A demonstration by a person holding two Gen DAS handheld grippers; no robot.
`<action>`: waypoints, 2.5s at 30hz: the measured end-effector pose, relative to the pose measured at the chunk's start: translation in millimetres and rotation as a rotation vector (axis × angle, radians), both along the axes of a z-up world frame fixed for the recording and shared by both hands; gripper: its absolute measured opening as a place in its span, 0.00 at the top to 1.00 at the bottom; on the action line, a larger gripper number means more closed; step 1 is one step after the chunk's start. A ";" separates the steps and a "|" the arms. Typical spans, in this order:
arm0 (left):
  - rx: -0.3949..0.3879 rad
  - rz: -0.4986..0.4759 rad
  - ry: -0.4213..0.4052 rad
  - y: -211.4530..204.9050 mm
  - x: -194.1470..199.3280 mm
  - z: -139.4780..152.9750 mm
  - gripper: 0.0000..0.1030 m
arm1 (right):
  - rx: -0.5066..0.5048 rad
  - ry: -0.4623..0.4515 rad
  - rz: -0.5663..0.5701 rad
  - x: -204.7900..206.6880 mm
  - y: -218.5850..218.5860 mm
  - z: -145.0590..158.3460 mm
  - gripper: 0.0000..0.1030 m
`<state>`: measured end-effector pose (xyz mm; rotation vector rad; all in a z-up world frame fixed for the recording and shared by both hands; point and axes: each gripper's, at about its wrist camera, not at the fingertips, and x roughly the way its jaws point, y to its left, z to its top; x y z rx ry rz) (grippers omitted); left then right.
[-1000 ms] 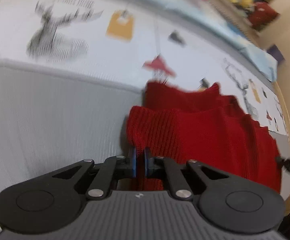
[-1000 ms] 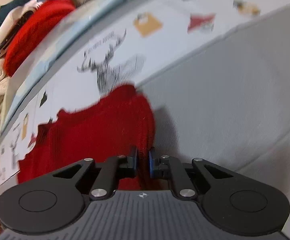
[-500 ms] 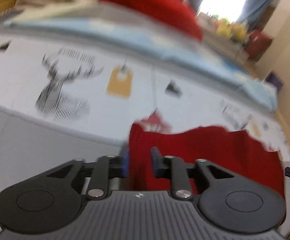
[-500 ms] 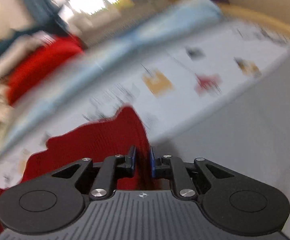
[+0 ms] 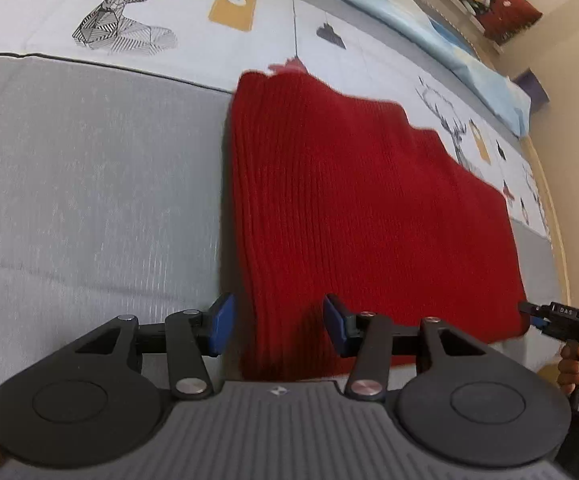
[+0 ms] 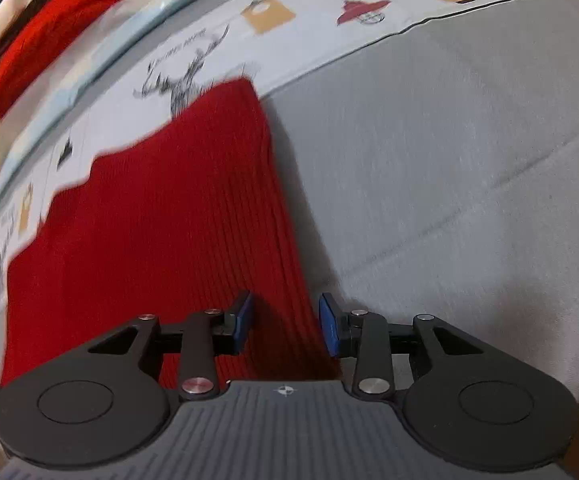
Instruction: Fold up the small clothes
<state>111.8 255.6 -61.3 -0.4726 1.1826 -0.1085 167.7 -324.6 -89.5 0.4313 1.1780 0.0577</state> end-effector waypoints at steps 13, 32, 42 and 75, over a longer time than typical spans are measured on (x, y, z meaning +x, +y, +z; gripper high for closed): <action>0.185 0.037 -0.259 -23.6 -44.4 45.7 0.88 | -0.039 -0.310 -0.101 -51.2 -35.2 52.1 1.00; 0.387 -0.039 -0.247 -57.2 -38.5 34.0 0.74 | -0.030 -0.070 0.052 -27.0 2.7 2.5 0.67; 0.340 -0.049 -0.254 -49.8 -37.3 33.1 0.74 | -0.063 -0.304 0.088 -39.3 10.6 38.5 0.86; 0.373 -0.154 -0.068 -78.0 -12.1 -5.0 0.64 | -0.355 -0.111 0.150 -31.0 28.3 2.4 0.53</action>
